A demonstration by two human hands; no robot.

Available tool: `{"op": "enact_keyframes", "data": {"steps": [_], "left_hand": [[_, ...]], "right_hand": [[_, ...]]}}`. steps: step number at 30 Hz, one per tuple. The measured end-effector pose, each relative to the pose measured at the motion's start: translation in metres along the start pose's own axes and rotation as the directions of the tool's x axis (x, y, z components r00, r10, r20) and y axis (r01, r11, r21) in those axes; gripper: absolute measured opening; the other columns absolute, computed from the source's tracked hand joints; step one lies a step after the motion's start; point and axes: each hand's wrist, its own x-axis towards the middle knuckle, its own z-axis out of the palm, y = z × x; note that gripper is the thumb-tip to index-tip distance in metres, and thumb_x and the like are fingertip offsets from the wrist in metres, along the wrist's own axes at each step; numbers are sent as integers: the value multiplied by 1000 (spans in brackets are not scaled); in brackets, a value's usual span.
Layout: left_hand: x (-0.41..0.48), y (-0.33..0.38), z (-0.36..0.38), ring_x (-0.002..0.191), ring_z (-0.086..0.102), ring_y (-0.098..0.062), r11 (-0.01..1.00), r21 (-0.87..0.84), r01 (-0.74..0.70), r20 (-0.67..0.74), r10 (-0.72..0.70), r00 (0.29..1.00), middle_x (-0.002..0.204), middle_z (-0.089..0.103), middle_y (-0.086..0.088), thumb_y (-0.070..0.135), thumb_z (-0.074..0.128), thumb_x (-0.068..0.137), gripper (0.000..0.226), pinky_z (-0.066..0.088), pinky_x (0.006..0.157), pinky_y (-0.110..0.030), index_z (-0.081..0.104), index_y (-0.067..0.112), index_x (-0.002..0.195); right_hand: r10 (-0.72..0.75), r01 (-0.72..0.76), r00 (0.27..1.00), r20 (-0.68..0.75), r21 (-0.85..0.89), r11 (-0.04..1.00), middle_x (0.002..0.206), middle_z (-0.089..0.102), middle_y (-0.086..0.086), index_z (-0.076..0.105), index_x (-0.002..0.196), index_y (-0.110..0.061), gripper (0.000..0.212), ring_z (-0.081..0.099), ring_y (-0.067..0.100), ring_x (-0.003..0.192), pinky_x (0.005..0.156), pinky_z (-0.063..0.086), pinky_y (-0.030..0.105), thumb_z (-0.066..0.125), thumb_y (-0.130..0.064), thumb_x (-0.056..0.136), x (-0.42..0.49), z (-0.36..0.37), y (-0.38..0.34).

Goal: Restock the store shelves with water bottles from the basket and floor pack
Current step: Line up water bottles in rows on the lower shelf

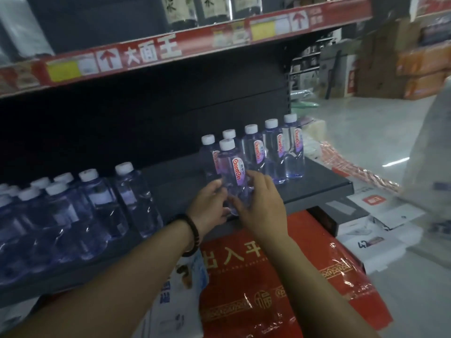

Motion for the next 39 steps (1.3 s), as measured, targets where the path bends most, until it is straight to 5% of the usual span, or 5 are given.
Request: {"op": "enact_keyframes", "data": {"steps": [8,14,19,31,39], "left_hand": [[27,30,57,98,61,-26,994,73,77,54,-81,995,118,65,-2,21,42,111,29,51,78,-34,59,32,131],[43,44,99,70,48,-12,984,87,157,71,-164,984,84,49,8,13,37,112,31,42,68,-27,52,27,88],[53,50,127,76,51,-13,988,64,142,134,-149,980,109,59,0,16,35,111,33,48,78,-33,57,26,133],[61,53,152,77,54,-16,995,12,97,151,-98,984,108,61,-7,9,37,111,39,44,65,-30,50,31,140],[56,47,130,103,69,-20,998,-26,63,165,-58,985,128,68,-1,10,43,109,50,55,97,-46,43,30,155]], "right_hand": [[43,-45,998,-45,-63,997,134,53,-3,46,147,-29,67,58,17,118,94,53,33,79,-27,89,18,-43,39],[165,-171,975,-151,-29,985,128,59,3,60,143,-18,57,59,19,114,95,43,24,78,-18,89,27,-68,65],[244,-256,947,-211,-34,966,113,56,-1,68,131,-17,44,57,17,100,75,33,13,79,-20,89,38,-82,82],[375,-388,863,-338,30,921,117,67,5,73,122,-18,32,61,20,105,85,37,24,80,-18,90,49,-76,89],[414,-413,849,-327,76,908,128,58,9,61,128,-14,41,43,10,102,86,32,22,79,-17,91,48,-79,76]]}}
